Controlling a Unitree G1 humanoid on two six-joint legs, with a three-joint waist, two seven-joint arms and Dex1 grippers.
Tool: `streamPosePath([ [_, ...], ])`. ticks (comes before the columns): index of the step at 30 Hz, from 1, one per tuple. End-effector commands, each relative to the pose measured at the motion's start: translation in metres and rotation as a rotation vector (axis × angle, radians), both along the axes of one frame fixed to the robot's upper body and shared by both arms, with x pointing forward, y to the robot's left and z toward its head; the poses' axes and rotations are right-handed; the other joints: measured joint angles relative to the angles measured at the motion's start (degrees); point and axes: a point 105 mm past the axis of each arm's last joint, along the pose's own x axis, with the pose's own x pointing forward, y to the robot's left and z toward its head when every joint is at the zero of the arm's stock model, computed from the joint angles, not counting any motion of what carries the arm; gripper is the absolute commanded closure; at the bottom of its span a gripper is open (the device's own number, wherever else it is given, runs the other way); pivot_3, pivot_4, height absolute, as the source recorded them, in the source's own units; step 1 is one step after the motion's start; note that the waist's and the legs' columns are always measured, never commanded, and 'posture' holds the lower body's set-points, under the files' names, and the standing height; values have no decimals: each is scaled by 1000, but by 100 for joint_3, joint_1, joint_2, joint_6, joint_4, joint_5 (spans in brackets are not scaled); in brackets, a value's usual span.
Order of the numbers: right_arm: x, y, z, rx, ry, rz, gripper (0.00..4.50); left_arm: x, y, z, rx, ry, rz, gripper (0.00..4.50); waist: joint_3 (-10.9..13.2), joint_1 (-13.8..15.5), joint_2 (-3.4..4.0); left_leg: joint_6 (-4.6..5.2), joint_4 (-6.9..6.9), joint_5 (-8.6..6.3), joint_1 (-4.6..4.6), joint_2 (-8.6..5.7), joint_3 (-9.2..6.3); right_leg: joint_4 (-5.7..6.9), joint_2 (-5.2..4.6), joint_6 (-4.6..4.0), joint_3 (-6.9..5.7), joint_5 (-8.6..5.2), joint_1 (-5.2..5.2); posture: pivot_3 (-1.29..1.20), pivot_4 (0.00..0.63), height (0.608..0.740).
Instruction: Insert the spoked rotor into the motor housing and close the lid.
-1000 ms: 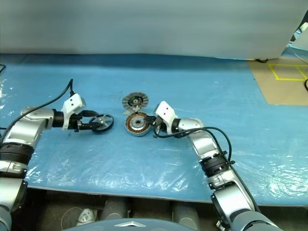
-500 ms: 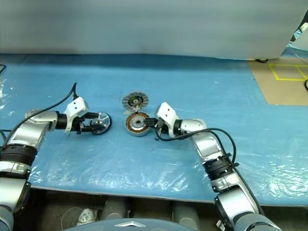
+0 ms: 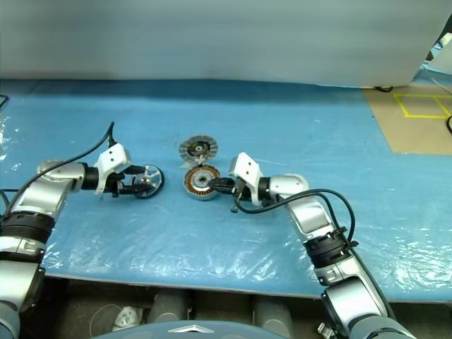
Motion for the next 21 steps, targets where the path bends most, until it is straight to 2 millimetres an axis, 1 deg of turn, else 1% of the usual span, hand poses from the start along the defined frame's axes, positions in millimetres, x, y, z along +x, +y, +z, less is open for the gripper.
streamPosePath([
  [1, -5, 6, 16, 36, -60, 43, 4500, -9, 2, -19, 20, 72, -4, 2513, -6, 3, 11, 0, 0, 0, 2, -2, 0, 0, -2, 0, 1, 0, 2, 0, 150, 740],
  [3, -4, 6, 16, 36, -63, 43, 4500, -10, 3, -20, 22, 79, 0, 2831, -9, 35, 15, 0, -2, 0, 10, -7, 1, 0, -7, 0, 1, 0, 10, 0, 150, 740],
  [4, -4, 5, 16, 36, -66, 43, 4500, -10, 3, -20, 18, 79, 0, 3063, -9, 55, 17, 1, -2, 0, 13, -6, 1, 0, -7, -1, 2, -1, 13, 0, 150, 740],
  [5, -4, 5, 17, 36, -69, 43, 4500, -11, 2, -20, 8, 83, 1, 3123, -10, 67, 17, 1, -2, 0, 17, -6, 2, 0, -7, -1, 4, -1, 15, 0, 150, 740],
  [8, -3, 5, 17, 35, -74, 42, 4500, -10, -3, -15, -36, 86, 0, 3125, -9, 93, 17, 1, -2, 0, 22, -6, 8, 0, -6, -1, 11, -1, 15, 0, 150, 740],
  [11, -2, 4, 18, 33, -82, 40, 4500, -9, -19, 4, -165, 86, -21, 3125, -9, 102, 17, 1, -4, 0, 21, -7, 11, -3, -6, -1, 13, -1, 13, 0, 150, 740],
  [14, -2, 3, 19, 33, -86, 39, 4500, -10, -28, 14, -222, 99, -40, 3125, -8, 135, 15, 1, -6, 0, 6, -9, 8, -5, -7, -1, 8, -1, 3, 0, 150, 740],
  [17, -1, -1, 21, 28, -91, 36, 4500, -15, -48, 36, -361, 122, -86, 3125, -4, 135, 9, 1, -6, 0, -12, -8, 4, -5, -6, 0, 1, -1, -9, 0, 150, 740],
  [21, 1, -8, 21, 13, -96, 26, 4500, -19, -68, 48, -435, 127, -118, 3125, -3, 111, 7, 0, -7, 0, -23, -7, 2, -5, -5, 0, -1, 0, -19, 0, 150, 740],
])
